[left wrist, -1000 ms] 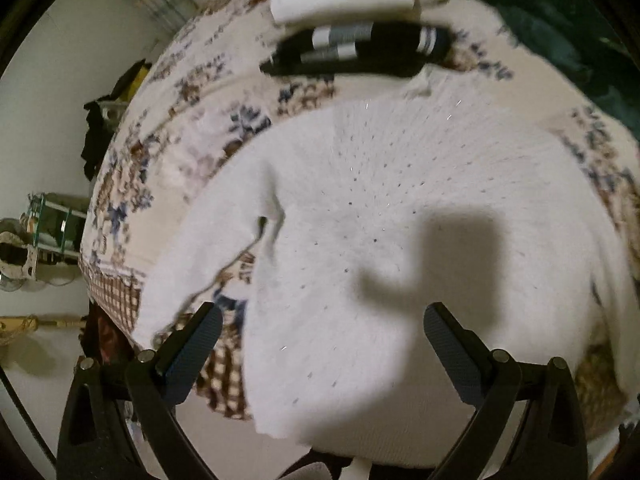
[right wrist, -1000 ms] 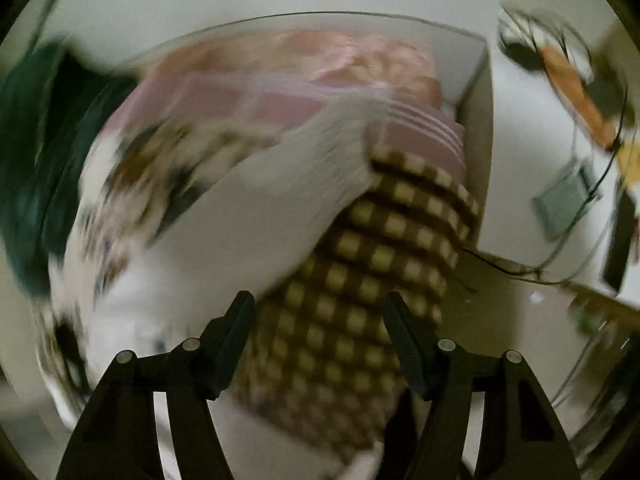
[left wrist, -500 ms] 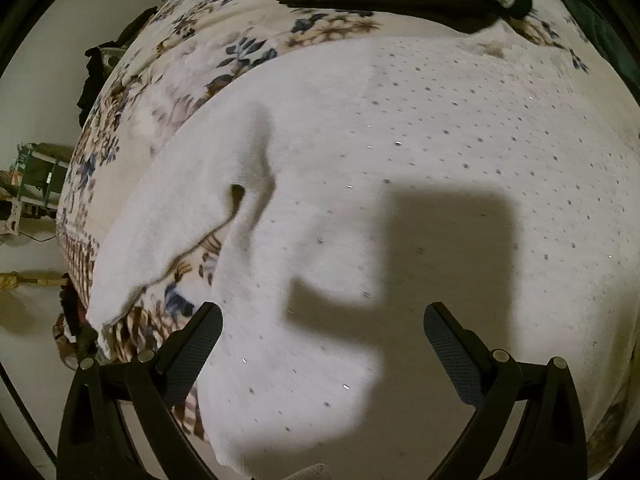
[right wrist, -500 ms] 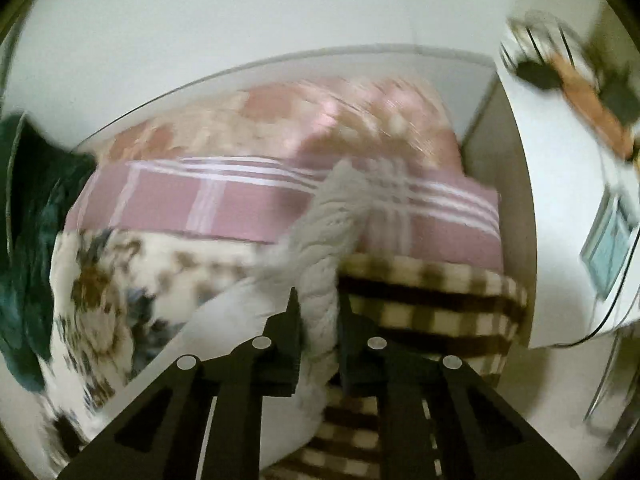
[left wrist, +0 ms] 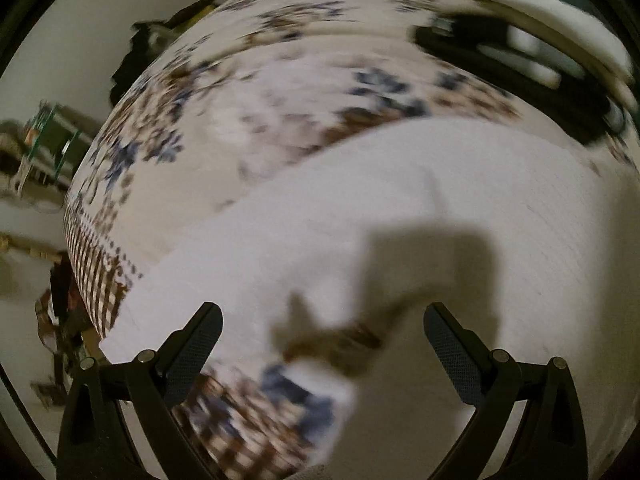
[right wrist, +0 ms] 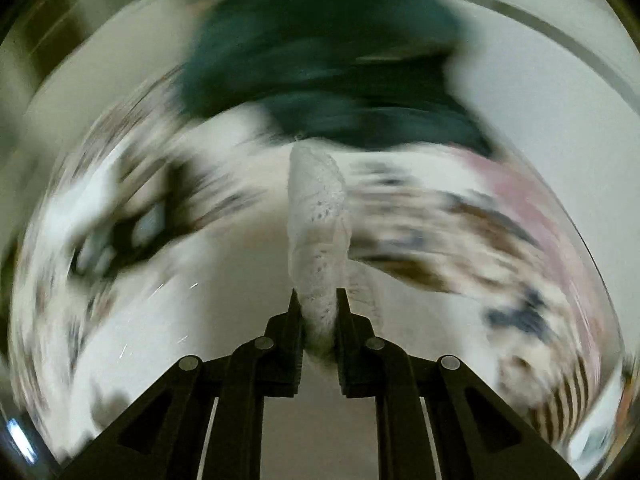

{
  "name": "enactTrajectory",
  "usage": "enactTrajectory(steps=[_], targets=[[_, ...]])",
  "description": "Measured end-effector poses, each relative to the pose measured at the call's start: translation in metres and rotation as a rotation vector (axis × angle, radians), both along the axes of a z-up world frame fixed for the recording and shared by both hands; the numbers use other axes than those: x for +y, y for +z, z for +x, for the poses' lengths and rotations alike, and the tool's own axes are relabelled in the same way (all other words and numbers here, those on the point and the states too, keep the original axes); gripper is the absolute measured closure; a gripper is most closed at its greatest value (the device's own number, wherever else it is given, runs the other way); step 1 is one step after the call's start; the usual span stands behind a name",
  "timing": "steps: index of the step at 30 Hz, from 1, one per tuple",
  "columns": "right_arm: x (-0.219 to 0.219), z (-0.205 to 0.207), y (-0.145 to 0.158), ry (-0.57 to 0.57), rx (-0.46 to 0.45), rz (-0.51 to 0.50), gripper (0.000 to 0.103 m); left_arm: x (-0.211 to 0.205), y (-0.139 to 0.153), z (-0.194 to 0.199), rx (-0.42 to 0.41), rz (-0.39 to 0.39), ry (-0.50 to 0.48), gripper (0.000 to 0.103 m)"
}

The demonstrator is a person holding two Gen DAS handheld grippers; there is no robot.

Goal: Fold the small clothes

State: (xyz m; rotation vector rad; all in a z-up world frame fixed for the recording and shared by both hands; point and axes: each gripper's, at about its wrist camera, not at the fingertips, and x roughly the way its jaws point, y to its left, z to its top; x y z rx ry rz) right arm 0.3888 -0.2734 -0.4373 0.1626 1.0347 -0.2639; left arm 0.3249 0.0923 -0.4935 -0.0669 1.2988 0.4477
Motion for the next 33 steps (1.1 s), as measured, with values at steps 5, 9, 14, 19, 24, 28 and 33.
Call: enactTrajectory(steps=[5,9,14,19,24,28,33], targets=[[0.195,0.048,-0.085,0.357,0.115,-0.147,0.090,0.052,-0.014,0.006,-0.006,0.009,0.067,0.000],[0.273,0.048,-0.132,0.443,0.190,-0.198,0.090,0.082,-0.023,0.008,-0.007,-0.003,0.103,0.000],[0.270,0.053,-0.162,0.410,0.366,-0.027,0.067,0.106,-0.026,0.004,-0.006,-0.041,0.131,0.000],[0.179,0.008,-0.120,0.265,0.322,0.274,0.034,0.141,-0.006,-0.046,-0.019,-0.134,0.221,0.000],[0.108,-0.045,-0.104,0.141,0.386,0.229,0.033,0.191,-0.027,-0.136,0.055,-0.435,0.501,0.000],[0.084,-0.068,-0.119,0.101,0.441,0.173,0.033,0.229,-0.068,-0.208,-0.043,-0.739,0.891,0.000],[0.095,-0.070,-0.135,0.098,0.470,0.164,0.033,0.253,-0.089,-0.221,-0.190,-0.808,1.041,0.007]])
